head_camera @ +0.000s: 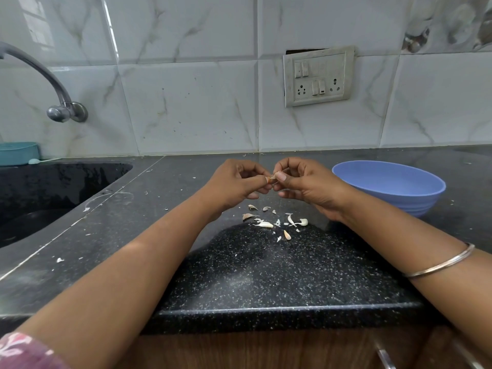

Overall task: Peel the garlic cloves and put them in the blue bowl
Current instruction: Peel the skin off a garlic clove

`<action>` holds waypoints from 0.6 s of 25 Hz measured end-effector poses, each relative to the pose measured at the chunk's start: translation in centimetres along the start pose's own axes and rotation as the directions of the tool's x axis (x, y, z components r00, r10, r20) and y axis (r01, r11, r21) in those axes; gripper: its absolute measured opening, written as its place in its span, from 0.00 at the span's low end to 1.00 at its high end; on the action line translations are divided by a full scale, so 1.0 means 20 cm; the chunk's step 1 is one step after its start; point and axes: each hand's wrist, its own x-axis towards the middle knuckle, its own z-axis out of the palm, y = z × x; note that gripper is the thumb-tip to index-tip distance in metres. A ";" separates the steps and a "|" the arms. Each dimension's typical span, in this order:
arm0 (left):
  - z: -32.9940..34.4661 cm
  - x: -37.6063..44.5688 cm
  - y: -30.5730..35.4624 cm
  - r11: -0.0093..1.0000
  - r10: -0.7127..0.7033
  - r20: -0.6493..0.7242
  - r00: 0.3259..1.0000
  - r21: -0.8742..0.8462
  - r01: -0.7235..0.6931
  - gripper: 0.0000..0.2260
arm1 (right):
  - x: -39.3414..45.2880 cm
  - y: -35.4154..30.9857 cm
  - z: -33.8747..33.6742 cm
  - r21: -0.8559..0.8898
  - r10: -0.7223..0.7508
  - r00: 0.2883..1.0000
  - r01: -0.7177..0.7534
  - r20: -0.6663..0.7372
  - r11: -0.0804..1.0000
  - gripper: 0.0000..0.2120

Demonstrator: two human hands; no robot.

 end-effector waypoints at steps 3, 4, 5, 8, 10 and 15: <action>-0.01 0.00 0.00 0.998 -0.022 -0.008 1.000 -0.059 0.022 0.04 | 0.00 -0.01 0.00 0.054 0.009 1.000 -0.010 0.020 0.998 0.05; -0.01 0.00 0.00 0.997 -0.027 -0.013 1.000 -0.071 0.026 0.04 | 0.00 -0.01 0.00 0.075 0.014 1.000 -0.016 0.023 0.997 0.05; -0.01 0.00 0.00 0.996 -0.031 -0.016 0.999 -0.078 0.030 0.04 | -0.01 -0.01 0.00 0.095 0.019 1.000 -0.021 0.024 0.995 0.05; 0.00 0.00 0.00 0.996 -0.055 -0.035 0.998 -0.071 0.053 0.06 | -0.01 -0.02 0.01 0.117 0.031 0.999 -0.033 0.021 0.993 0.05; 0.00 0.01 0.01 0.996 -0.086 -0.059 0.995 -0.038 0.084 0.08 | 0.00 -0.01 0.01 0.106 0.039 0.999 -0.040 0.012 0.994 0.04; 0.00 0.01 -0.02 0.985 -0.081 -0.092 0.992 0.144 0.094 0.11 | 0.00 -0.01 0.00 0.061 0.068 0.997 -0.066 -0.033 0.996 0.04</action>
